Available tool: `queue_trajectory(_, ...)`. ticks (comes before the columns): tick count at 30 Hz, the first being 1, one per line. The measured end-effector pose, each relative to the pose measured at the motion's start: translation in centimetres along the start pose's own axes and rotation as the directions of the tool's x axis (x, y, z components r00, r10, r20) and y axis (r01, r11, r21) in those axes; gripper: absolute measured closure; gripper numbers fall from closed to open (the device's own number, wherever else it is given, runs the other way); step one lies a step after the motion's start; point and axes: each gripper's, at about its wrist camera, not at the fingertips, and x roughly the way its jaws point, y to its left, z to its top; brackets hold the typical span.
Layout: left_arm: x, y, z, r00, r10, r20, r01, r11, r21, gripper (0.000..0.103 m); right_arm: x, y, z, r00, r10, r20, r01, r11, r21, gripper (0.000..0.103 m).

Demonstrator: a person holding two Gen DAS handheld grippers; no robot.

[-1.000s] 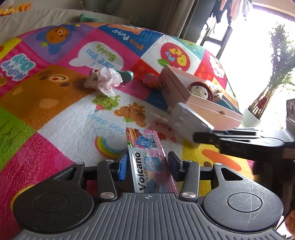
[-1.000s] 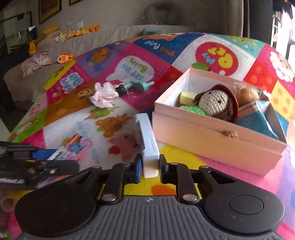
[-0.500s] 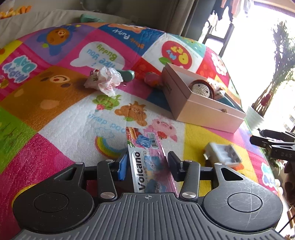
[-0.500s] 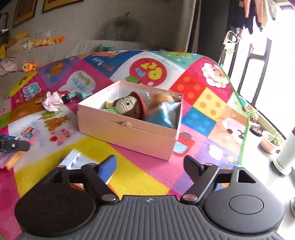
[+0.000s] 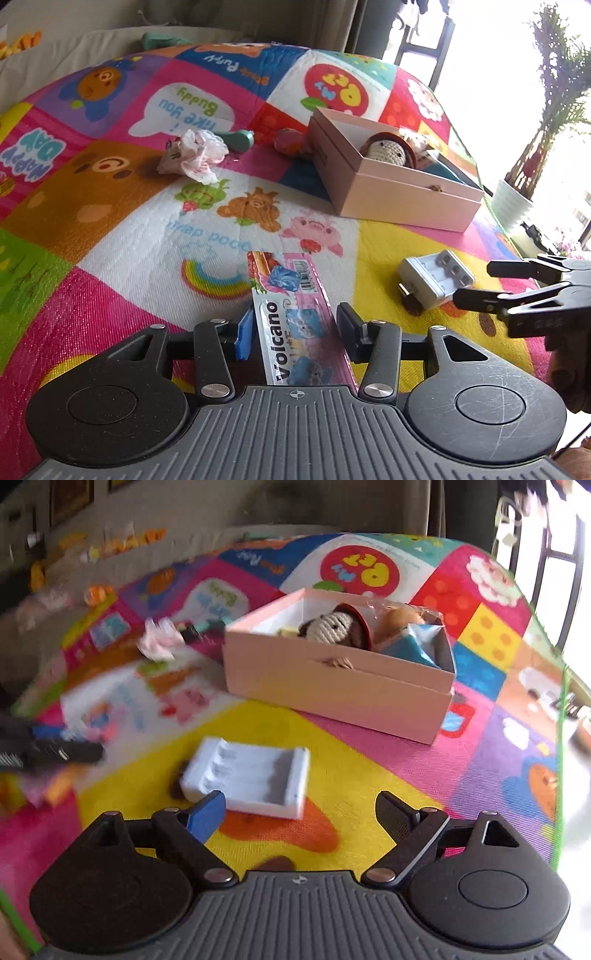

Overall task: Organize objects
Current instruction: 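Grasp the white battery charger with the right gripper and lift it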

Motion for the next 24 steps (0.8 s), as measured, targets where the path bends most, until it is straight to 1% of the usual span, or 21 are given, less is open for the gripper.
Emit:
queue_trajectory(3, 0.0, -0.1, 0.0, 1.0, 0.006, 0.0, -0.006, 1.0, 0.01, 0.051, -0.5, 0.3, 0.2, 0.997, 0.07, 0.012, -0.07, 0.997, 0.014, 0.005)
queue_trajectory(5, 0.0, -0.2, -0.1, 1.0, 0.01, 0.001, -0.01, 1.0, 0.016, 0.051, -0.2, 1.1, 0.6, 0.996, 0.09, 0.014, -0.09, 0.996, 0.002, 0.004)
queue_trajectory(8, 0.0, -0.3, -0.1, 1.0, 0.01, 0.001, -0.01, 1.0, 0.016, 0.051, 0.9, 2.4, 1.2, 0.996, 0.092, 0.006, -0.091, 0.996, -0.007, 0.004)
queue_trajectory(12, -0.1, -0.2, -0.1, 1.0, 0.008, 0.005, -0.008, 1.0, 0.017, 0.051, 2.9, 3.3, 1.9, 0.997, 0.077, -0.022, -0.077, 0.997, 0.017, 0.004)
queue_trajectory(15, -0.1, 0.0, -0.2, 1.0, 0.002, 0.012, -0.002, 1.0, 0.013, 0.051, 3.1, 3.8, 1.8, 0.997, 0.069, -0.018, -0.069, 0.998, 0.002, 0.011)
queue_trajectory(17, -0.1, 0.0, -0.3, 1.0, 0.001, 0.017, -0.001, 1.0, 0.012, 0.051, 2.9, 3.9, 1.5, 0.998, 0.054, -0.012, -0.054, 0.998, -0.025, 0.023)
queue_trajectory(18, -0.1, 0.0, -0.3, 1.0, 0.002, 0.018, -0.002, 1.0, 0.013, 0.051, 2.8, 3.9, 1.5, 0.999, 0.048, -0.014, -0.049, 0.998, -0.034, 0.025)
queue_trajectory(20, -0.1, 0.0, -0.4, 1.0, 0.002, 0.018, -0.003, 1.0, 0.015, 0.051, 2.4, 3.5, 1.2, 0.999, 0.044, -0.012, -0.044, 0.998, -0.039, 0.025)
queue_trajectory(24, -0.1, 0.0, -0.4, 1.0, 0.001, 0.019, -0.001, 1.0, 0.013, 0.051, 1.5, 2.0, 0.3, 1.0, -0.002, 0.011, 0.002, 0.999, -0.046, 0.025)
